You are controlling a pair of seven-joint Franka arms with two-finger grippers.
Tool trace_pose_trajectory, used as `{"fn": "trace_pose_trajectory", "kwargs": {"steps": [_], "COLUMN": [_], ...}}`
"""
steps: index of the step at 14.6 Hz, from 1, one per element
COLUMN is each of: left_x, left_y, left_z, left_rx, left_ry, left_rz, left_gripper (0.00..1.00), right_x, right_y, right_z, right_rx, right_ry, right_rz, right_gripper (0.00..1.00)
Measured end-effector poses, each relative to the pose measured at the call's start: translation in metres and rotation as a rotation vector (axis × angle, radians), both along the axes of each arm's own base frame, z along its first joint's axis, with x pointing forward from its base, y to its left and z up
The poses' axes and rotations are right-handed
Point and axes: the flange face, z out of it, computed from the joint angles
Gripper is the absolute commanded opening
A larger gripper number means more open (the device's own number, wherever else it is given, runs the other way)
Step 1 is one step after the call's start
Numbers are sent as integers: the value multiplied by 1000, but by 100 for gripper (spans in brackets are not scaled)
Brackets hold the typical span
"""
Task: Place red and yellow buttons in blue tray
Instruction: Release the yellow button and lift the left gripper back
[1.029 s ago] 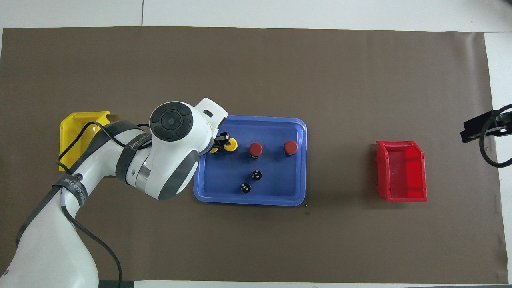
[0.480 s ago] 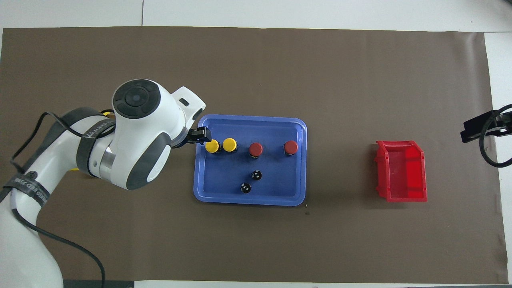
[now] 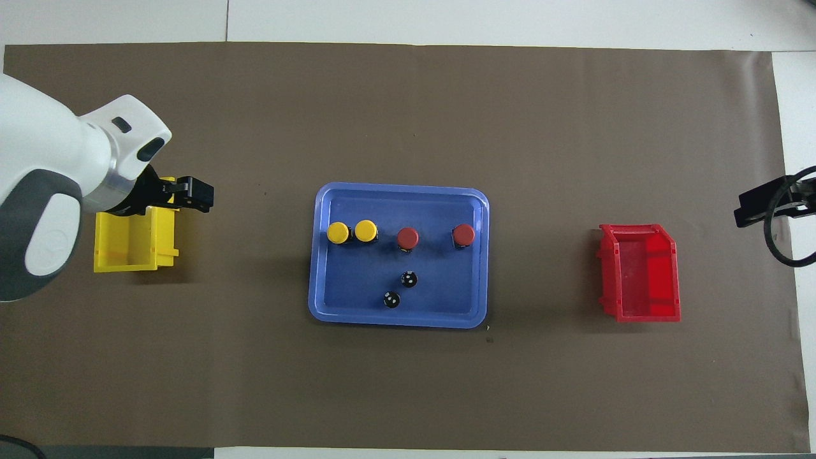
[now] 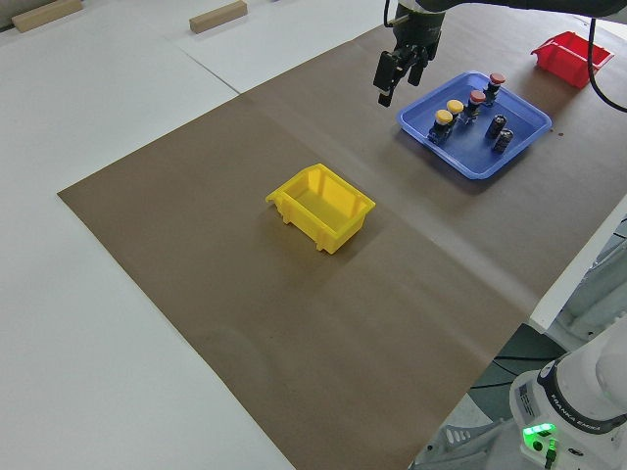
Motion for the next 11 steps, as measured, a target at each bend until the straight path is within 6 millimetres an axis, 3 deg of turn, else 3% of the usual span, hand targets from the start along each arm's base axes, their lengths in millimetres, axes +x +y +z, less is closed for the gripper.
{"fn": "trace_pose_trajectory", "kwargs": {"steps": [3,7,11], "left_x": [-3,-11,-14], "left_y": [32,74,85], "left_z": [31,57,76], "left_rx": [-3,-7,-8], "left_ry": [7,11,7], "left_rz": [-40,-66,-69], "left_gripper": [100,100,100], "right_x": [0,0,0], "right_y": [0,0,0], "right_z": [0,0,0], "right_rx": [0,0,0], "right_ry": [0,0,-2], "right_rz": [0,0,1], "right_gripper": [100,100,100]}}
